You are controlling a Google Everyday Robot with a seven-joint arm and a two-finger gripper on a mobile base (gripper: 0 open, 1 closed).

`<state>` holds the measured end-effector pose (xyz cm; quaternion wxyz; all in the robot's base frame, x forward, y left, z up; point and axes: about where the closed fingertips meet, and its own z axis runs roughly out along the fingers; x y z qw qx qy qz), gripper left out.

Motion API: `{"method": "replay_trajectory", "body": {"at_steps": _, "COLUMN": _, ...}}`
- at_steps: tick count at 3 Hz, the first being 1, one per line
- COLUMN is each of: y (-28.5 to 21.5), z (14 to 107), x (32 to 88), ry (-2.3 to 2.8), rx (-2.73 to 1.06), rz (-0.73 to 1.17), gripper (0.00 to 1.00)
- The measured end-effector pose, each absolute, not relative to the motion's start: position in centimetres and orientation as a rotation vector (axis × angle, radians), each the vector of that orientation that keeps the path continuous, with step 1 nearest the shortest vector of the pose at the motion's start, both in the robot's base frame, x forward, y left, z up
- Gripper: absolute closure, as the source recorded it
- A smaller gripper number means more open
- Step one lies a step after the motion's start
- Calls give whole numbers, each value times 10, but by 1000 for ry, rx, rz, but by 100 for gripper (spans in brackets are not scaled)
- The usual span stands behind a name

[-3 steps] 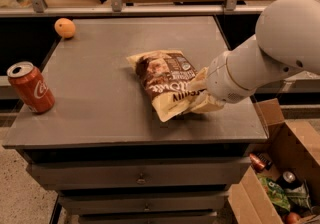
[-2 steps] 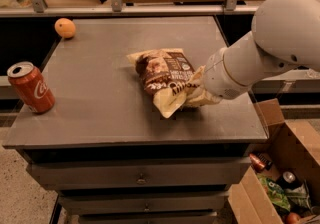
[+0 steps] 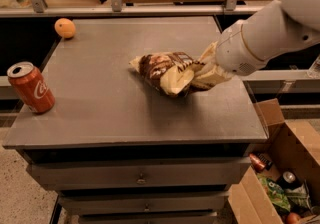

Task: Pick brown chip bag

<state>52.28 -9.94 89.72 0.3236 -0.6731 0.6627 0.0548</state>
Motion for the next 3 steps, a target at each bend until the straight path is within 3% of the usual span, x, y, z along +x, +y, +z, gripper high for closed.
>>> {"method": "replay_trajectory", "body": {"at_steps": 3, "y": -109, "z": 1016, "x": 533, "ry": 1466, "rx": -1672, "rz": 201, "gripper": 100}}
